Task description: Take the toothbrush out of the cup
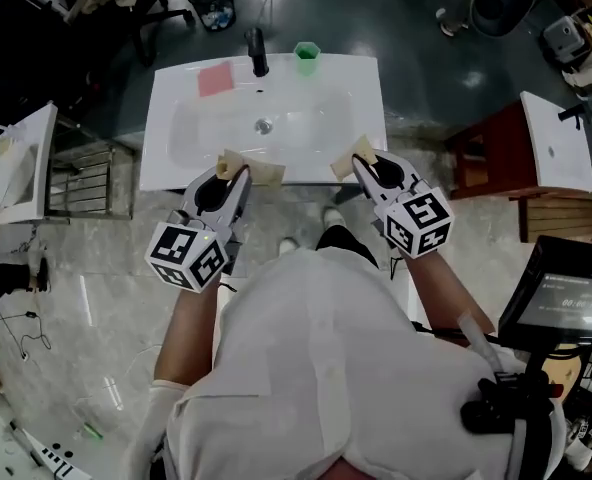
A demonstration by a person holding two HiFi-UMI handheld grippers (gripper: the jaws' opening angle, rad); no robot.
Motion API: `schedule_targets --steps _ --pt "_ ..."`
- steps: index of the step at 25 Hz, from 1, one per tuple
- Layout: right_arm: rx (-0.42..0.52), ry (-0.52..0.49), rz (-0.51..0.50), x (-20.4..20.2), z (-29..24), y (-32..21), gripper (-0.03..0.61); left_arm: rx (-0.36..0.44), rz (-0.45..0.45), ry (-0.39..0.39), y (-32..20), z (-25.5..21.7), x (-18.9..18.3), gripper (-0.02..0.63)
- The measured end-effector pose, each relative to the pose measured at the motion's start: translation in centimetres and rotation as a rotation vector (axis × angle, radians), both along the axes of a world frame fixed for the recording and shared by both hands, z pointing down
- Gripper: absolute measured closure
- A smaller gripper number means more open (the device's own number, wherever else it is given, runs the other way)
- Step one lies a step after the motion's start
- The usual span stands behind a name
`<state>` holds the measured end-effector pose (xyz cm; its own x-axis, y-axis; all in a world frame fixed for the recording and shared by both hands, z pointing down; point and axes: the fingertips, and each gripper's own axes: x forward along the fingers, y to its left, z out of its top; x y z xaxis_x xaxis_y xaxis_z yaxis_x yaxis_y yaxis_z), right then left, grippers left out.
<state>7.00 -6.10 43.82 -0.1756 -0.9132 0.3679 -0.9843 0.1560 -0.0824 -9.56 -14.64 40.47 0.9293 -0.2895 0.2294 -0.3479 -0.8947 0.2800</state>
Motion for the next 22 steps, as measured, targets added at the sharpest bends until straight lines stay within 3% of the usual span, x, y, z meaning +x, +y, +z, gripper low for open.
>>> schedule_targets --steps 7,22 --pt "0.022 0.008 -0.007 -2.3 -0.5 2.8 0.529 0.024 0.02 0.004 3.1 -0.3 -1.4 0.537" --pt "0.024 0.015 -0.037 -3.3 -0.7 2.0 0.529 0.018 0.037 0.002 2.9 -0.1 -0.8 0.537"
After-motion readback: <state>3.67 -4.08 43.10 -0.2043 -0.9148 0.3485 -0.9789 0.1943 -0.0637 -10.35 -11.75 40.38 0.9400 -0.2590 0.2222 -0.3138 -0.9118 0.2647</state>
